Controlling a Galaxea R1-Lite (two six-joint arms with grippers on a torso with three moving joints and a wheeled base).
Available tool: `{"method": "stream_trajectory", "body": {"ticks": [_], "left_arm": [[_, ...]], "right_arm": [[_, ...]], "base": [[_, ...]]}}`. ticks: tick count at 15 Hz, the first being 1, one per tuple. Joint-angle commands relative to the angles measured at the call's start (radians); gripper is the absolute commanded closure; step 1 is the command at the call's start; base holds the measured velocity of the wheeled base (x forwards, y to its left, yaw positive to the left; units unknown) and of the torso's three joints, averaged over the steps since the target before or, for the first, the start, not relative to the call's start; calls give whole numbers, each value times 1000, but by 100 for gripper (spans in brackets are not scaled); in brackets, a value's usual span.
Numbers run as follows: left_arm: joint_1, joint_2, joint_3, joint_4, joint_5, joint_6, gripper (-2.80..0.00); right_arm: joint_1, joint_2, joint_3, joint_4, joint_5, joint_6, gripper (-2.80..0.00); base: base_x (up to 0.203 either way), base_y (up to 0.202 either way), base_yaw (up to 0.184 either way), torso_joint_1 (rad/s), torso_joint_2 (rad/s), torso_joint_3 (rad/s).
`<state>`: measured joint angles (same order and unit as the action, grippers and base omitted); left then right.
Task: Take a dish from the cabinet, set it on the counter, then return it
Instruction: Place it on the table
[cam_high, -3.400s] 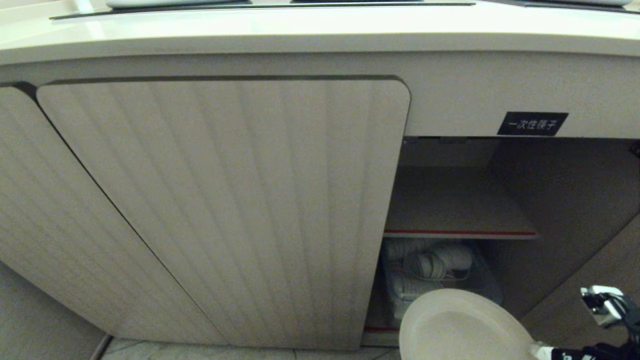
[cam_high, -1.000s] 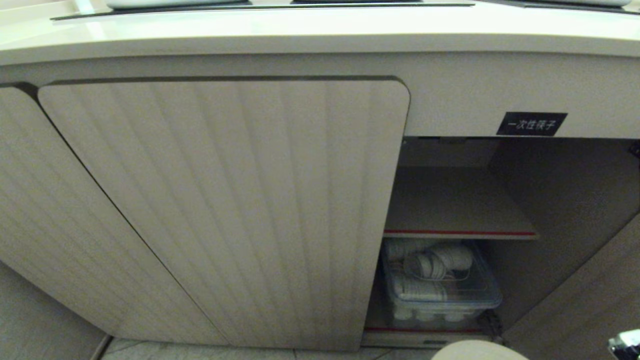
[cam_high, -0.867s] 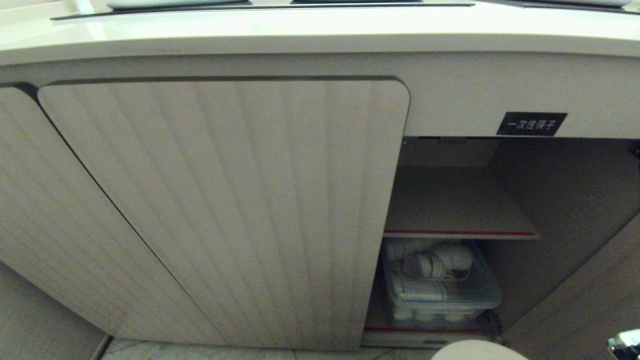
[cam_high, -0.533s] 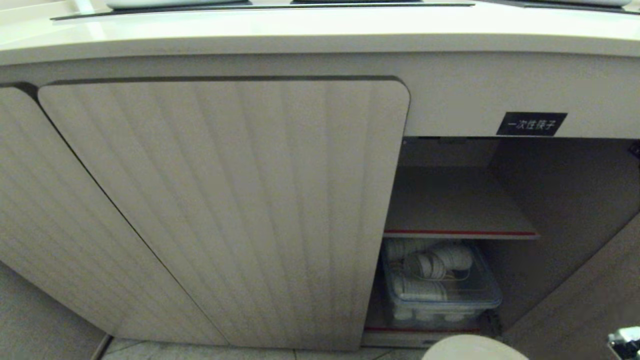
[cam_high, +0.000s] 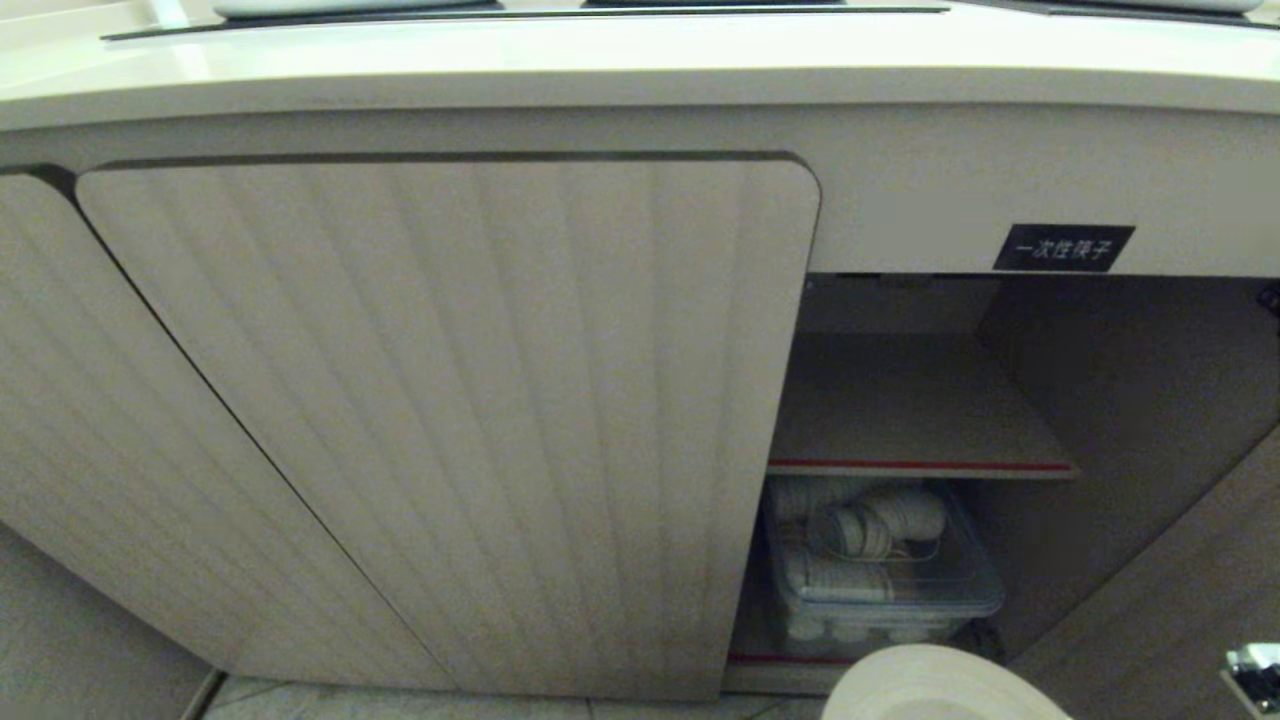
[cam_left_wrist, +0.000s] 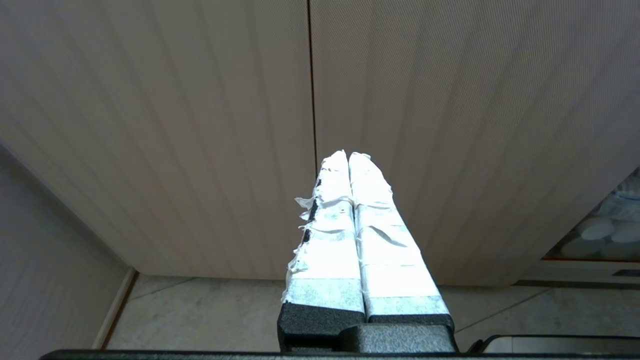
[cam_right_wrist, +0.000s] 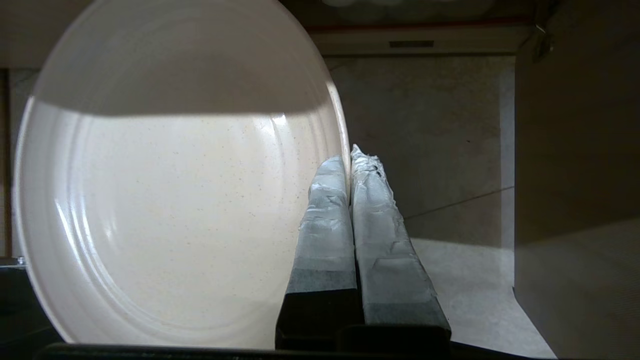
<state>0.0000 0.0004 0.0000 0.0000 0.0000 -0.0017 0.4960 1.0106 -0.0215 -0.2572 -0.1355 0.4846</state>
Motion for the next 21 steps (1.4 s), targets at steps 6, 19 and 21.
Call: {"method": "stream_trajectory", "body": {"ticks": [6,19,21], "left_arm": [[0,0,0,0,0,0,0],[0,0,0,0,0,0,0],[0,0,0,0,0,0,0]], "right_arm": [[16,2,2,-2,-1,19,0],[26,9,5,-4,-1,26,0],[26,9,4,-4,-1,25,0]], "base": [[0,0,0,0,0,0],[0,0,0,12,-55,-47],[0,0,0,83,-250,-295]]}}
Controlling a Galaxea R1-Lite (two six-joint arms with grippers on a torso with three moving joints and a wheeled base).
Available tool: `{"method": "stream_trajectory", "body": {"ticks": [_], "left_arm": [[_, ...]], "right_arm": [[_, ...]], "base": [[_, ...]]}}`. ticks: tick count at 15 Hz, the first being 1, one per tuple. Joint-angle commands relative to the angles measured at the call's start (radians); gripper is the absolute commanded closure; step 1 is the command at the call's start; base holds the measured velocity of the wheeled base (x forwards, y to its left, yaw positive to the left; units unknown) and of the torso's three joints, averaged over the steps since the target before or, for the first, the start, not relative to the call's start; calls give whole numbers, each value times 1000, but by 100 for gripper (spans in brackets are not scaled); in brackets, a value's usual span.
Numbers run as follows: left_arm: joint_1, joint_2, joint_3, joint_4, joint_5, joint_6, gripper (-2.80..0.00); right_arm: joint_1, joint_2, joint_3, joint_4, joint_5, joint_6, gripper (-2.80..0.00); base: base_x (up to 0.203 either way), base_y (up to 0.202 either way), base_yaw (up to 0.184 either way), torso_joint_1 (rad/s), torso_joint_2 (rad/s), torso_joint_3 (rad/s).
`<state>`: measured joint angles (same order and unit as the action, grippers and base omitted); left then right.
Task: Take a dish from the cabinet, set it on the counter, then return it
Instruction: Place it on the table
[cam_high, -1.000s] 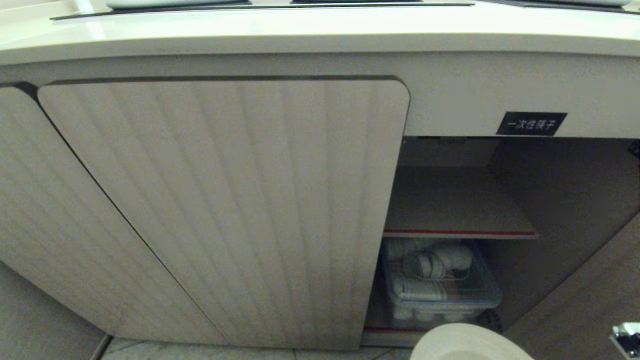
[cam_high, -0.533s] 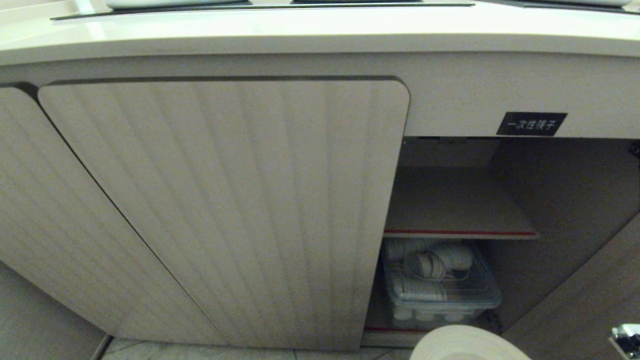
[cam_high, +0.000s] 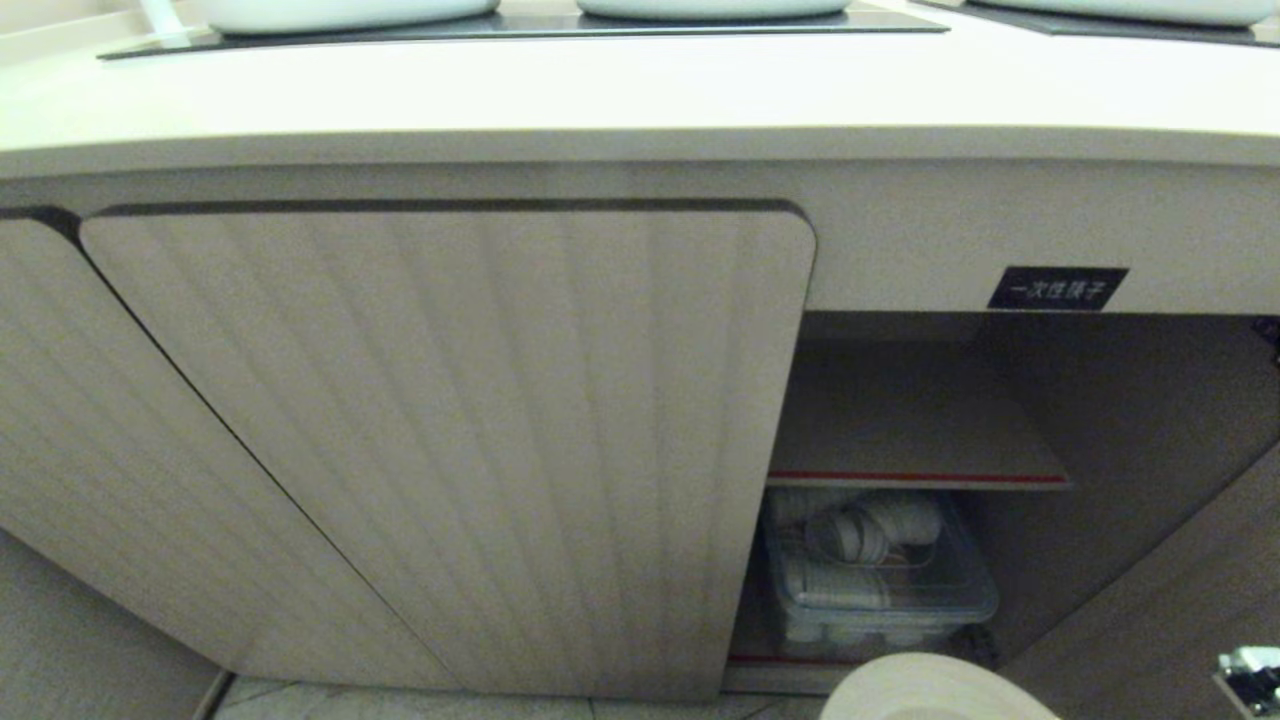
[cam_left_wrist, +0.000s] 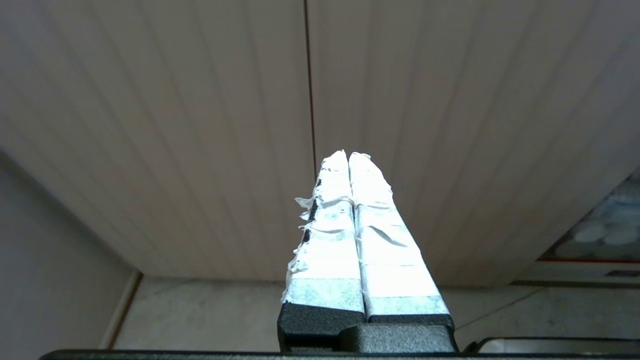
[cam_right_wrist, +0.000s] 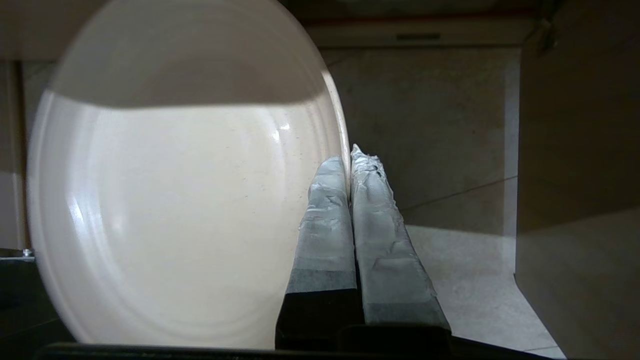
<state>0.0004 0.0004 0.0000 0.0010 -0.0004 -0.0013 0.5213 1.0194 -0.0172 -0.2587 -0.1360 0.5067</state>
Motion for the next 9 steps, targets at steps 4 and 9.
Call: {"method": "stream_trajectory", "body": {"ticks": [4,9], "left_arm": [[0,0,0,-1,0,0,0],[0,0,0,-1,0,0,0]], "right_arm": [[5,-1,-1,-2,-1,3,0],[8,1,-6,-2,-1,3,0]], "base": [[0,0,0,180,-538,-294],[0,0,0,188,-472,-287]]}}
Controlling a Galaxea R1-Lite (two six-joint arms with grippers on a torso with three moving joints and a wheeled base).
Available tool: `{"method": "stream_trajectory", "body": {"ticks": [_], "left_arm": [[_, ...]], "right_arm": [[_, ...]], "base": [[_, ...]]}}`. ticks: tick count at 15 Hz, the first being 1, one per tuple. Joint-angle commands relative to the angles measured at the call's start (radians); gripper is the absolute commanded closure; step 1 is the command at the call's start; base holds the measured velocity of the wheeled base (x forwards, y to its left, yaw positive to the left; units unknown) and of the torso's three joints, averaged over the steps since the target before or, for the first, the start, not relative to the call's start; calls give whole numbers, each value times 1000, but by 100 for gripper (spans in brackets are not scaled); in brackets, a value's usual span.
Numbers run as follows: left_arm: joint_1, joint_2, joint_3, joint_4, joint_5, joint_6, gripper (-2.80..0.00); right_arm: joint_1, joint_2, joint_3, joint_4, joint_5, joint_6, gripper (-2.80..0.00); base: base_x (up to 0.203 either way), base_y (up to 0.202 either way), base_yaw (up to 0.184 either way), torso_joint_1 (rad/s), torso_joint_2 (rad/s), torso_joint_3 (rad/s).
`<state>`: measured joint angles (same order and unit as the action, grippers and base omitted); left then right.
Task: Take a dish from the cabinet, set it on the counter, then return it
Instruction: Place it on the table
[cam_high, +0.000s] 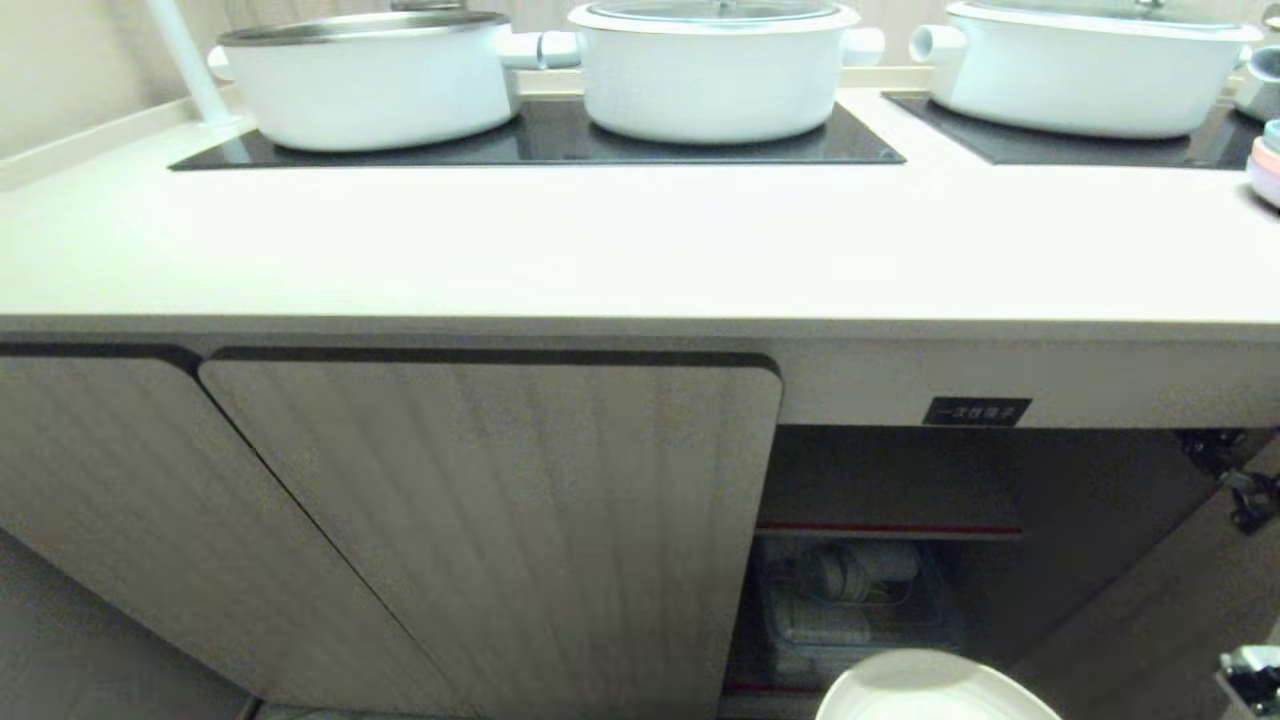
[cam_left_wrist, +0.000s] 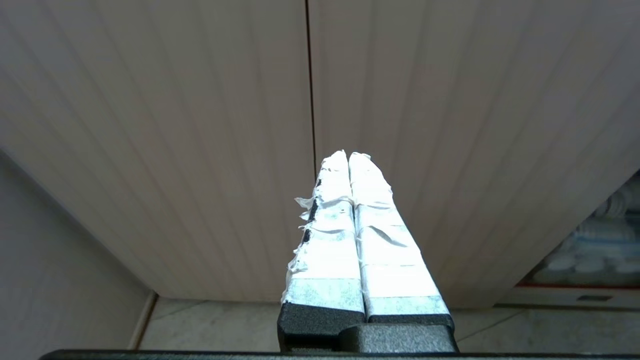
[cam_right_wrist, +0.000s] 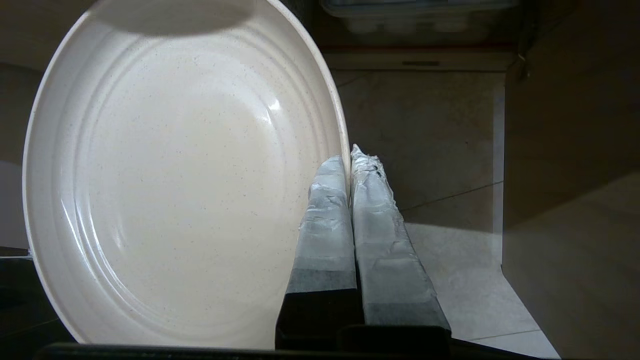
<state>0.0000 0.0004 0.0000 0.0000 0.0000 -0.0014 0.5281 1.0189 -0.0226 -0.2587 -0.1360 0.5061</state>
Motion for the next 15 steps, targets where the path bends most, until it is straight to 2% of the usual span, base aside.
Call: {"method": "stream_trajectory", "body": {"ticks": [1,15], "left_arm": [[0,0,0,0,0,0,0],[0,0,0,0,0,0,0]], "right_arm": [[1,1,0,-2,-1,3,0],[0,1,-4,-4,-1,3,0]], "base": [[0,0,0,199,-486,-277],[0,0,0,234,-517,-286]]}}
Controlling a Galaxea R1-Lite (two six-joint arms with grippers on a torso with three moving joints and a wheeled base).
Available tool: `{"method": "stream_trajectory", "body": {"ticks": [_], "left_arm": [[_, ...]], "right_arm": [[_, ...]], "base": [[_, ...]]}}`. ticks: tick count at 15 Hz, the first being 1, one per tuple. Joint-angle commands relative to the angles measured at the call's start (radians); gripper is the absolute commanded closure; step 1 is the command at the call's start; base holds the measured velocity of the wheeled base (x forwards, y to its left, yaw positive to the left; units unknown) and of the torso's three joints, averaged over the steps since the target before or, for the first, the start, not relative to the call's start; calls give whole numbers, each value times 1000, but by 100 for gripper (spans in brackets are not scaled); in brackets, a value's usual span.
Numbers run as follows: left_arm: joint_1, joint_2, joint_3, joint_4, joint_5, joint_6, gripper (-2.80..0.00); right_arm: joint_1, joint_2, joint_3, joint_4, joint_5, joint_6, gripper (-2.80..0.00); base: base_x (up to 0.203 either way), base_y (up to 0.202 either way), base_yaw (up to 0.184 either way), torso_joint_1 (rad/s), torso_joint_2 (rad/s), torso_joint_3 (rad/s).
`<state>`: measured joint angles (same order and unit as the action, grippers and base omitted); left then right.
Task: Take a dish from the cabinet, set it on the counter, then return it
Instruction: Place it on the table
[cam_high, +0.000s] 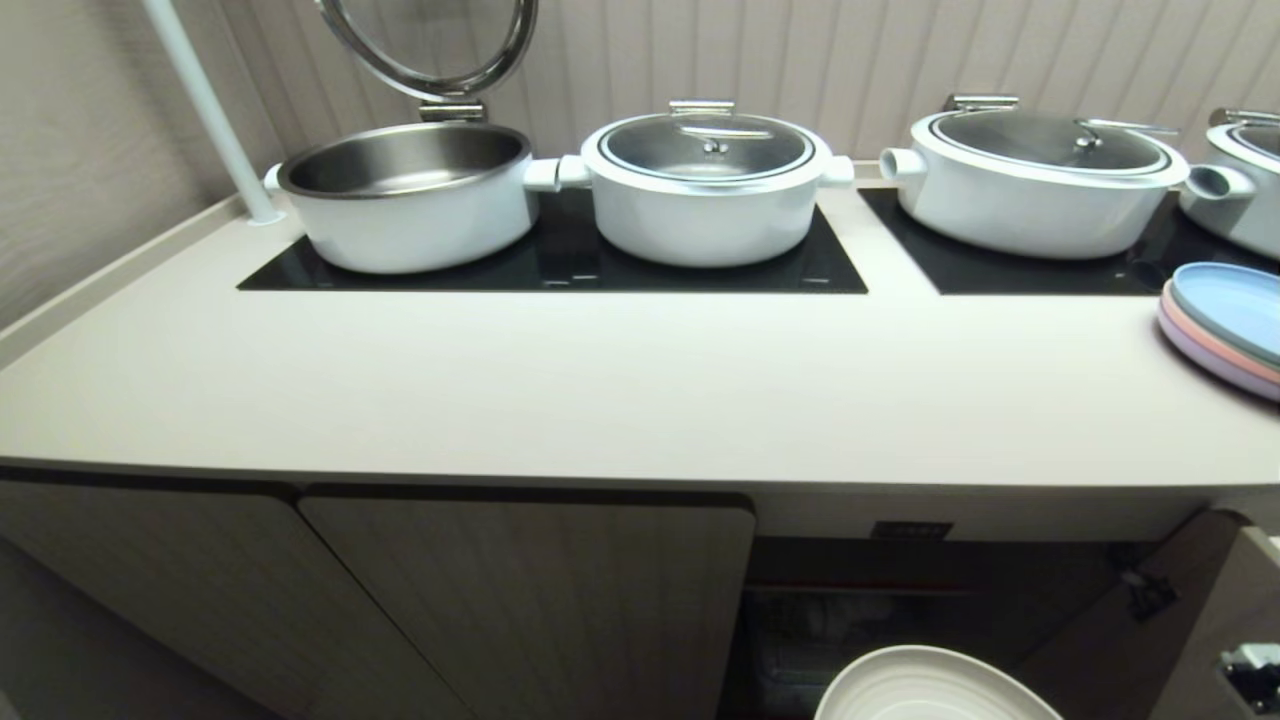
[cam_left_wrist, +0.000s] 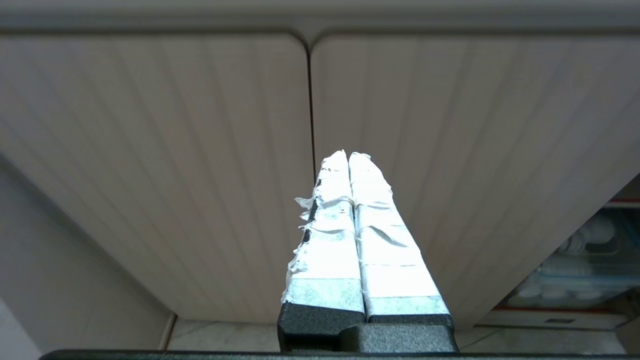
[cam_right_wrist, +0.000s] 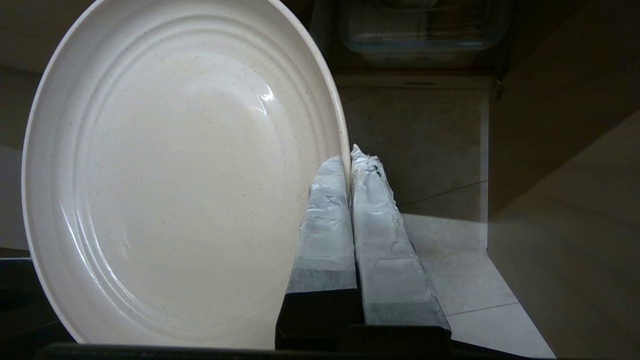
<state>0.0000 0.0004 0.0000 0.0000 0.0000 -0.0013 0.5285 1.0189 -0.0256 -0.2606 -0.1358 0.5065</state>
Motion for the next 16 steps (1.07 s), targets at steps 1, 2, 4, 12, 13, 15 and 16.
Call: {"method": "stream_trajectory", "body": {"ticks": [1,2,4,12,13,15,16], "left_arm": [[0,0,0,0,0,0,0],[0,0,0,0,0,0,0],[0,0,0,0,0,0,0],[0,0,0,0,0,0,0],[0,0,0,0,0,0,0],[0,0,0,0,0,0,0],[0,0,0,0,0,0,0]], "right_arm": [[1,1,0,-2,-1,3,0],[1,1,0,-2,-1,4,0],[1,1,0,-2,-1,4,0],[5,1,0,-2,-1,4,0],[8,1,0,-2,-1,4,0],[8,0,0,-2,-1,4,0],[8,0,0,-2,-1,4,0]], "base": [[0,0,0,269,-576,-311],[0,0,0,278,-574,-312],[0,0,0,281,-599,-311],[0,0,0,203,-419,-220],[0,0,0,188,-337,-172],[0,0,0,159,-322,-175],[0,0,0,149,-330,-168]]}}
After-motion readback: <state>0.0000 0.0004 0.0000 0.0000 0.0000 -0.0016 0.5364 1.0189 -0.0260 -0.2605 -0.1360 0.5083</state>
